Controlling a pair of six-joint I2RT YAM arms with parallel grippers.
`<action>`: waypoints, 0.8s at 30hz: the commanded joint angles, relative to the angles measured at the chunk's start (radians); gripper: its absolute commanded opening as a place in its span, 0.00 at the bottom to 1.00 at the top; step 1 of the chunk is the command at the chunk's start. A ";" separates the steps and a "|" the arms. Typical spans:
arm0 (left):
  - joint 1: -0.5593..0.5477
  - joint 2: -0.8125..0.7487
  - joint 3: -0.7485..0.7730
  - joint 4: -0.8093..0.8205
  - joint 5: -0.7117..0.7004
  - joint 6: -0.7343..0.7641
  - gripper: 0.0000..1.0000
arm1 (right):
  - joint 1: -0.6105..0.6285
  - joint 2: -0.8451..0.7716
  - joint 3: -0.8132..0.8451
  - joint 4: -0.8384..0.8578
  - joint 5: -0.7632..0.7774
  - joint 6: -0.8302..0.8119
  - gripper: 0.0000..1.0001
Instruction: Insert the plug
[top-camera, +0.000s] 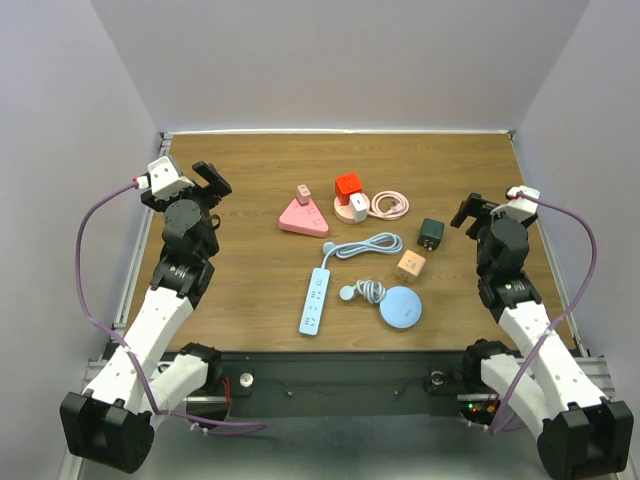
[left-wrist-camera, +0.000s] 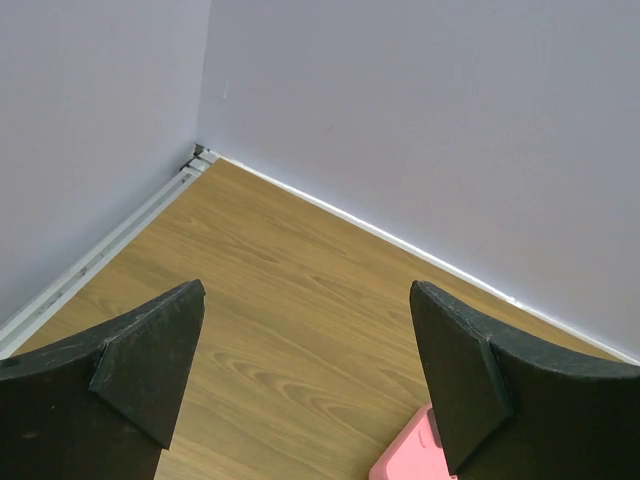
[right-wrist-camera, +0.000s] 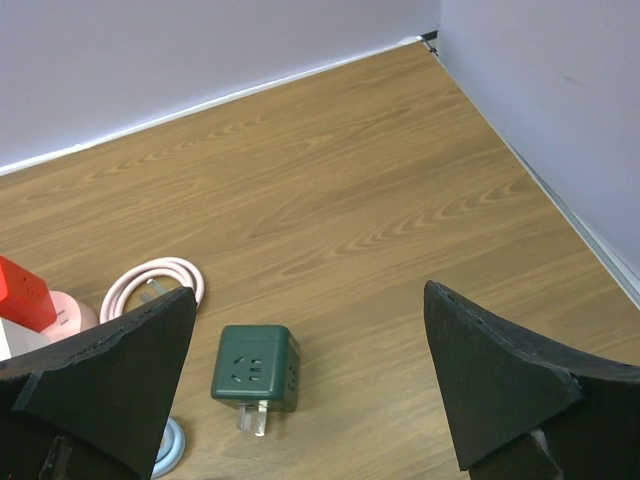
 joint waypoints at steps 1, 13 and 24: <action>-0.008 -0.005 0.057 0.029 -0.037 0.020 0.95 | 0.004 -0.004 0.061 0.005 0.035 0.007 1.00; -0.017 0.056 0.066 0.006 0.023 -0.035 0.95 | 0.004 0.062 0.128 -0.122 0.035 0.082 1.00; -0.088 0.176 0.095 -0.004 0.196 -0.042 0.95 | 0.004 0.304 0.196 -0.298 -0.069 0.189 1.00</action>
